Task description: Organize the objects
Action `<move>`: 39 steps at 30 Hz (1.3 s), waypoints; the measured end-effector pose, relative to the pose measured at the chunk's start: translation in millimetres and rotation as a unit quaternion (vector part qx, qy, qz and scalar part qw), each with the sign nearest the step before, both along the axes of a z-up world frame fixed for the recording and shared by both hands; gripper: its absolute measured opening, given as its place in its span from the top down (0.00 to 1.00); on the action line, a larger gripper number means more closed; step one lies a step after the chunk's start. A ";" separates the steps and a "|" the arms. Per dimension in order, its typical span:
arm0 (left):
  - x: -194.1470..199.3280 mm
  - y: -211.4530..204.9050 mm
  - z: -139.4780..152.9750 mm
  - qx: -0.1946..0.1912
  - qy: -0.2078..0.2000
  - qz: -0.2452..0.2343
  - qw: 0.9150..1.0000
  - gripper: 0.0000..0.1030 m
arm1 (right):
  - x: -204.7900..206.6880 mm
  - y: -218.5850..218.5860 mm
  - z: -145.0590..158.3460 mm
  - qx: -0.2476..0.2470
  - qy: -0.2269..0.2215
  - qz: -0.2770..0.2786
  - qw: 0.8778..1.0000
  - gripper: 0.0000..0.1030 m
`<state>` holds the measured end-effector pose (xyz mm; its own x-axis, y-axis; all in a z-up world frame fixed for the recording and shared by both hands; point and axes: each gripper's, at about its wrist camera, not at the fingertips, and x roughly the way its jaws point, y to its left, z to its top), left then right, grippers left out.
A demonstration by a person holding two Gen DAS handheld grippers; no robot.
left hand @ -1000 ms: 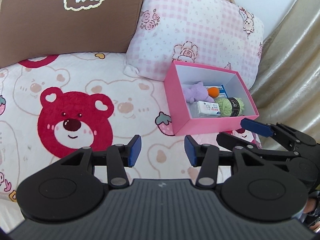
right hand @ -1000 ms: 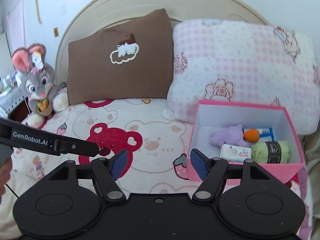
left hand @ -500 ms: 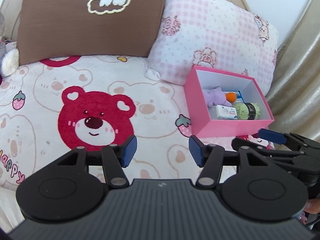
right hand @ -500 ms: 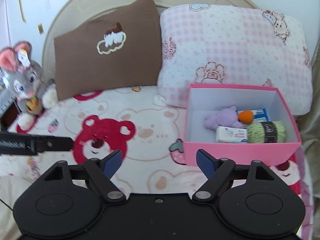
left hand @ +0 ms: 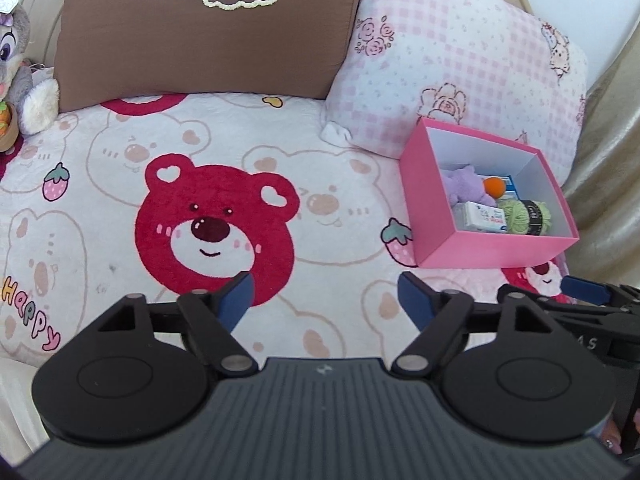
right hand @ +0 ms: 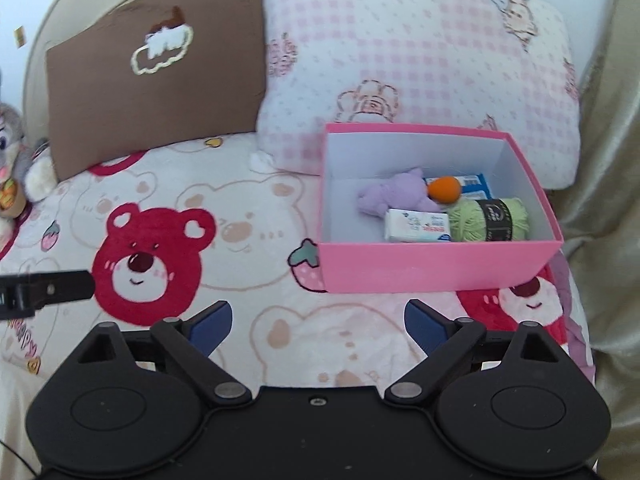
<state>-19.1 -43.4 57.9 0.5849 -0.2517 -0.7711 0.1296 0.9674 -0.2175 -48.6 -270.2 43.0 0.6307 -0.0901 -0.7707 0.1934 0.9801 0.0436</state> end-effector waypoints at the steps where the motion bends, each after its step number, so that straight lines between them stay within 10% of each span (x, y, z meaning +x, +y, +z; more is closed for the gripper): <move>1: 1.3 -1.2 -1.8 0.004 0.003 0.000 1.000 0.16 | -0.3 -1.2 -0.1 0.006 -0.001 -0.002 1.000 0.08; 39: 19.1 -13.2 -21.7 0.073 0.074 -0.032 0.994 0.03 | -2.3 9.2 2.8 -0.028 0.016 0.011 0.999 0.08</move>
<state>0.0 -56.7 36.2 0.4487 -0.1645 -0.8784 0.1691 0.9808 -0.0973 -50.9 -261.1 45.7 0.6089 -0.1202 -0.7841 0.1713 0.9851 -0.0180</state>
